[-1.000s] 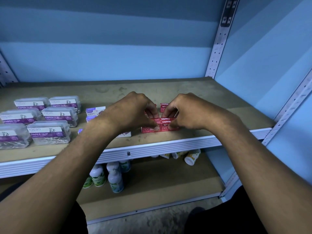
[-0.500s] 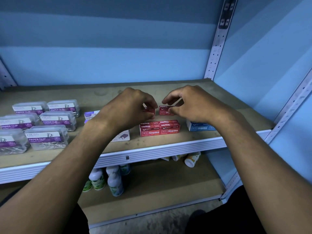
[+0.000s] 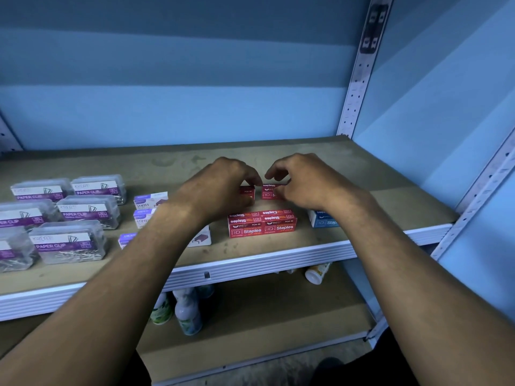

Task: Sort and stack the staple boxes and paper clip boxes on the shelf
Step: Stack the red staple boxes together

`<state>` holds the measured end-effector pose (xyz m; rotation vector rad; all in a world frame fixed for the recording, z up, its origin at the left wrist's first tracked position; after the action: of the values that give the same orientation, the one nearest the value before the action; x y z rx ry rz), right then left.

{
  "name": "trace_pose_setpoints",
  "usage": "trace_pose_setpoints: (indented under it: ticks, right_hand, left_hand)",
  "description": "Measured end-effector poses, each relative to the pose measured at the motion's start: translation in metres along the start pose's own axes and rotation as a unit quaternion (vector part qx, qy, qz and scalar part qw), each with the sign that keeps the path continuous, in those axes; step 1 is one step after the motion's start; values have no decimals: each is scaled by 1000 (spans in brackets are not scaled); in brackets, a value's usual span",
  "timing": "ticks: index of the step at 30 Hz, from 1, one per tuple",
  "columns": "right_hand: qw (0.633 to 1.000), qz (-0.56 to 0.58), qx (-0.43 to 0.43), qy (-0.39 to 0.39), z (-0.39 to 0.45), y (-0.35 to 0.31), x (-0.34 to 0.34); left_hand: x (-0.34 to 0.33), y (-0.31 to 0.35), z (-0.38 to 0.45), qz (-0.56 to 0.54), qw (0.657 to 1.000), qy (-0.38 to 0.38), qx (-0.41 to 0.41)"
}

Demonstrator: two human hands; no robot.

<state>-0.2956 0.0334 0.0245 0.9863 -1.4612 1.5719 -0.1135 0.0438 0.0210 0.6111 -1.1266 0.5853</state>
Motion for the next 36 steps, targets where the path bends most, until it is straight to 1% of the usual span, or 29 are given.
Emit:
trace_pose_setpoints:
  ticks: [3, 6, 11, 19, 26, 36]
  right_hand:
    - [1000, 6, -1, 4, 3, 0, -3]
    - [1000, 5, 3, 15, 5, 0, -5]
    - [999, 19, 2, 33, 5, 1, -5]
    - [999, 38, 18, 24, -3, -3, -2]
    - [997, 48, 42, 36, -15, -6, 6]
    - [997, 45, 54, 9, -35, -11, 16]
  left_hand:
    - [-5, -3, 3, 10, 1000, 7, 9]
    - [-7, -7, 6, 16, 999, 17, 39]
    - [-7, -7, 6, 0, 998, 30, 55]
    - [-3, 0, 2, -27, 997, 55, 42]
    - [6, 7, -8, -64, 994, 91, 20]
    - [16, 21, -23, -78, 994, 72, 20]
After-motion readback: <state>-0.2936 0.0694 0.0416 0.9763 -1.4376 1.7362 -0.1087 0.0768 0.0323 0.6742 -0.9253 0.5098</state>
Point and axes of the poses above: each hand's wrist, its own z-axis towards the middle knuckle, its own x-axis out of the back of the hand, y = z × x, the point moved 1 cm from there along z, towards the middle knuckle, and after that the axes turned 13 degrees about -x, right-handed, at the moved point
